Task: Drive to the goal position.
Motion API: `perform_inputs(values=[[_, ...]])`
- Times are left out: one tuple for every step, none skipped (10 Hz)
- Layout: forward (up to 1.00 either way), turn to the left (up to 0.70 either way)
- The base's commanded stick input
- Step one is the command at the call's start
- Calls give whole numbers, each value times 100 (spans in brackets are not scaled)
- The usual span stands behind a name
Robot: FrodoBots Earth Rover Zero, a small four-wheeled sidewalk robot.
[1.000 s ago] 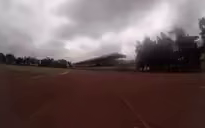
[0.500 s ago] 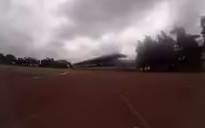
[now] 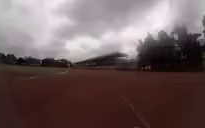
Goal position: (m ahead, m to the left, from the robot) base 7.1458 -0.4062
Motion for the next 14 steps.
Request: perform_inputs(values=[[70,0],[70,0],[70,0],[70,0],[70,0],[70,0],[70,0],[70,0],[70,0],[70,0],[70,0],[70,0],[70,0],[70,0]])
